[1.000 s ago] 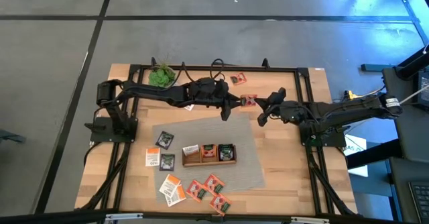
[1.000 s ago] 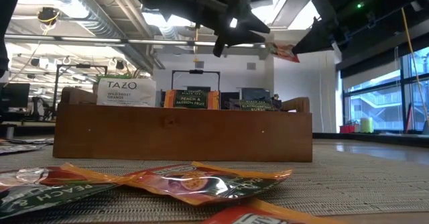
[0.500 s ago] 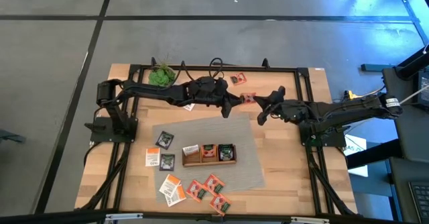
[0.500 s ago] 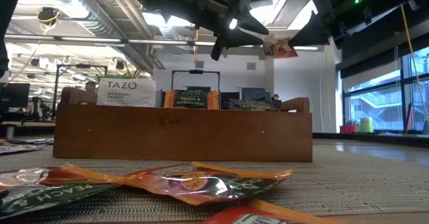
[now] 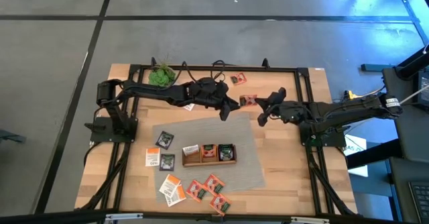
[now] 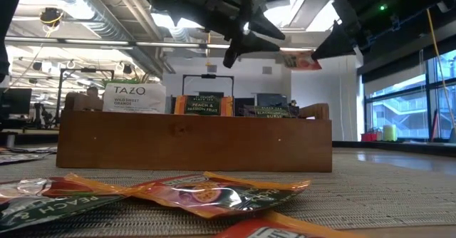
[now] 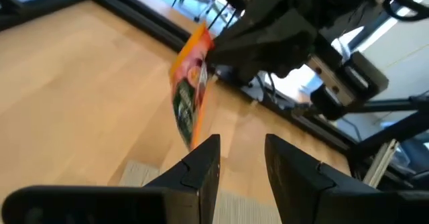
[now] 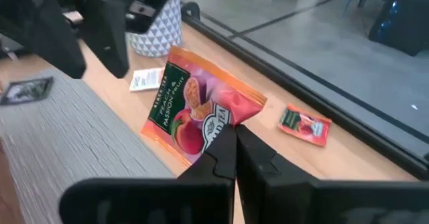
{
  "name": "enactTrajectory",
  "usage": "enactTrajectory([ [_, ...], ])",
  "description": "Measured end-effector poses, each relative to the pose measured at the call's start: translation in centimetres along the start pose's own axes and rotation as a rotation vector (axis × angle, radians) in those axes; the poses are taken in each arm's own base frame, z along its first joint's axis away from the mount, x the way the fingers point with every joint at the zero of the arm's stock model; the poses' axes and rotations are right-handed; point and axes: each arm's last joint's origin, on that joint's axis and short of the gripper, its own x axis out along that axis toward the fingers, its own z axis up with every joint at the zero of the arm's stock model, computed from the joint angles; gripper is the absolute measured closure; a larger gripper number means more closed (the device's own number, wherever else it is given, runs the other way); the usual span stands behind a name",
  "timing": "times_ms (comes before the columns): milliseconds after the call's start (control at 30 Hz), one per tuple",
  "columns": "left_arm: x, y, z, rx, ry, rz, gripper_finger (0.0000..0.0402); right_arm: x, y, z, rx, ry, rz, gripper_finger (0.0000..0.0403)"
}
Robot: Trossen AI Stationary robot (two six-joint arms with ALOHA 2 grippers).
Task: Pick & Place Tea
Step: Put the orange tea bag into the middle section of the wooden organizer
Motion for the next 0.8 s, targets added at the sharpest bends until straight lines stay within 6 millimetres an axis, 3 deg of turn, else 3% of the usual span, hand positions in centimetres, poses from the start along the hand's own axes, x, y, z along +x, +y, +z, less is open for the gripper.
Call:
enactTrajectory([
  [800,0.0,-0.1,0.4,0.109,-0.048,0.013,0.0292,-0.1,0.6,0.8,0.072,-0.044,0.147,0.0399],
])
